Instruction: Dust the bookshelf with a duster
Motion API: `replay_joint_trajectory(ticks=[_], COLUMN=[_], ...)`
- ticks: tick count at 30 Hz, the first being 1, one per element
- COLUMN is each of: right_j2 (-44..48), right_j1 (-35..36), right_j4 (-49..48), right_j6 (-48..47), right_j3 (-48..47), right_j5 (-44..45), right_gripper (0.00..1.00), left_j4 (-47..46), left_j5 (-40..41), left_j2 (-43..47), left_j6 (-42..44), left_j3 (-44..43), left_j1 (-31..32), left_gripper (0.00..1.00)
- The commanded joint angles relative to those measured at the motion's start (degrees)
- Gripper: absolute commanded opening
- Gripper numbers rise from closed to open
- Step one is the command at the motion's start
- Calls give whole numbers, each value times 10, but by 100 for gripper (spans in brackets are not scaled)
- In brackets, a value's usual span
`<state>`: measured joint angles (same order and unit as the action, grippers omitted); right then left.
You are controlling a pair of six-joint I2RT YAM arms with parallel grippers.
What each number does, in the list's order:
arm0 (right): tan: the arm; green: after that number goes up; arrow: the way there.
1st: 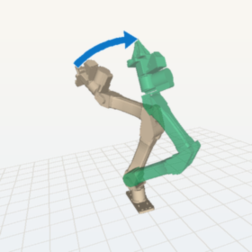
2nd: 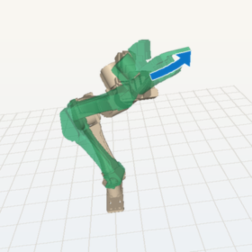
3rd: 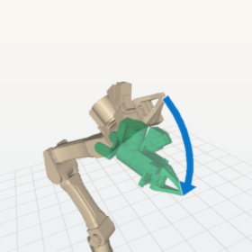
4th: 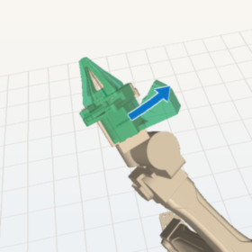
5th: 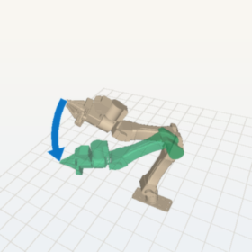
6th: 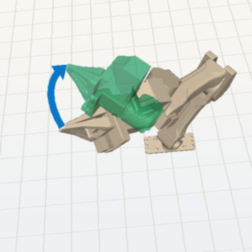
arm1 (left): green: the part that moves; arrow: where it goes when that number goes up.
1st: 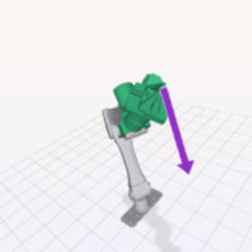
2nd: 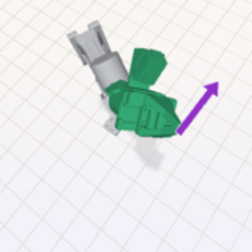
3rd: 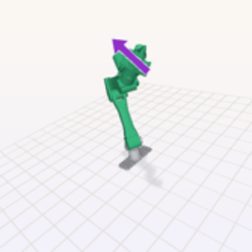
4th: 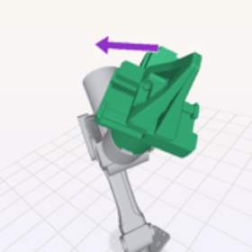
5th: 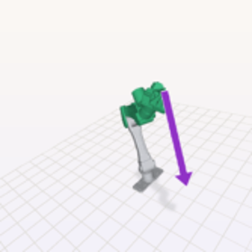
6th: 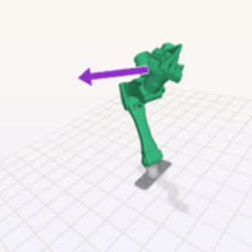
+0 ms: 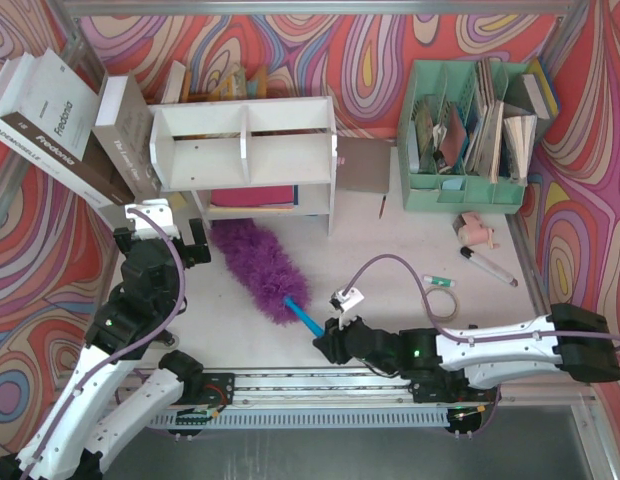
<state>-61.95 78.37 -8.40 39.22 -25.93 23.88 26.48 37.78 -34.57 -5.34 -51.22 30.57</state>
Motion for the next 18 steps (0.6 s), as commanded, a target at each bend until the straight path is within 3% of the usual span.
replay_joint_trajectory(ticks=[1, 10, 13, 18], right_j2=[34, 136, 140, 70], right_j1=[1, 0, 0, 0], right_j4=[-2, 312, 275, 87], right_j6=[-5, 168, 151, 51], right_j3=[-19, -14, -7, -3], right_j5=[36, 166, 157, 84], right_gripper=[0, 0, 0, 0], left_j4=[2, 2, 2, 3], left_j5=[7, 7, 6, 6], left_j2=[3, 3, 1, 0], left_j6=[1, 0, -1, -1], left_j3=[2, 1, 1, 0], left_j1=[-4, -3, -4, -4], left_gripper=[98, 99, 98, 99])
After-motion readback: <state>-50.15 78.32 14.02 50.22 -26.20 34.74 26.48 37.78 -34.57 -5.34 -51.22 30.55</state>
